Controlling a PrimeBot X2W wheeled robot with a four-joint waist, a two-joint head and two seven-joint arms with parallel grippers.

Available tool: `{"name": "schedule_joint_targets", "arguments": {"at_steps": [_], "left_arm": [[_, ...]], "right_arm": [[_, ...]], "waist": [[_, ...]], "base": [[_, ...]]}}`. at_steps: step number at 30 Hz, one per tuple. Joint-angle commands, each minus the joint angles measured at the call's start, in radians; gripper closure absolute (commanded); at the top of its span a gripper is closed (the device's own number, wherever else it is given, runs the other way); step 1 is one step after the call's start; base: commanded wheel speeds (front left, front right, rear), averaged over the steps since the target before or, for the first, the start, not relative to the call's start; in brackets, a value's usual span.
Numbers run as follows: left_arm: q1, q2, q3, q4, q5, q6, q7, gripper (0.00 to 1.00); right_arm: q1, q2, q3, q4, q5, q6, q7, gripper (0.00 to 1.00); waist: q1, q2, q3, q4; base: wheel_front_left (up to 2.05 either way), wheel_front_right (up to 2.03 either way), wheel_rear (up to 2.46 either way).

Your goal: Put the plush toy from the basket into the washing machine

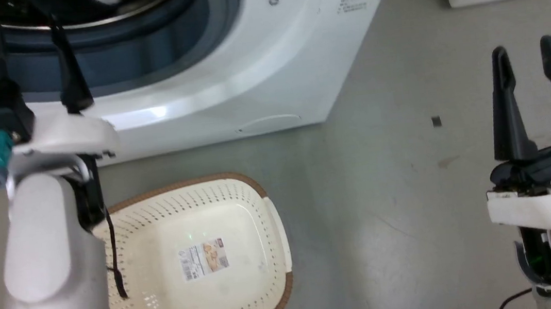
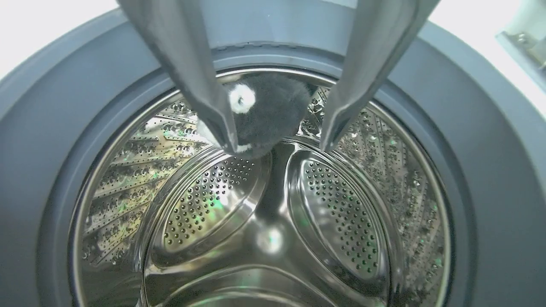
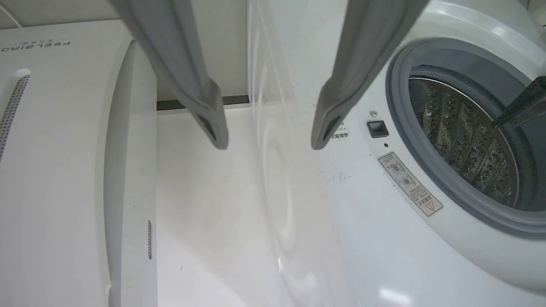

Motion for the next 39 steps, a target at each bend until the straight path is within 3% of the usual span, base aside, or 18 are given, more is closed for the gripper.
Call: {"name": "schedule_joint_targets", "arguments": {"at_steps": [1,14,30,39], "left_arm": [[0.048,-0.013,0.003,-0.028,0.011,0.0,-0.004,0.0],[0.293,-0.07,-0.011,-0.131,0.035,-0.019,-0.004,0.0],[0.566,-0.112,-0.002,-0.151,0.012,-0.09,-0.004,0.0],[0.624,-0.118,-0.009,-0.14,0.036,-0.099,-0.004,0.0]], "right_arm": [[0.026,0.0,-0.002,0.008,-0.008,-0.001,-0.004,0.0],[0.131,0.0,-0.026,0.053,-0.055,-0.001,-0.004,0.0],[0.288,0.0,-0.042,0.103,-0.096,-0.001,-0.004,0.0],[0.343,0.0,-0.049,0.118,-0.09,-0.001,-0.004,0.0]], "waist": [[0.0001,0.0,-0.052,0.029],[0.0001,0.0,-0.213,0.077],[0.0001,0.0,-0.394,0.146],[0.0001,0.0,-0.441,0.162]], "base": [[0.0,0.0,0.0],[0.0,0.0,0.0],[0.0,0.0,0.0],[0.0,0.0,0.0]]}}
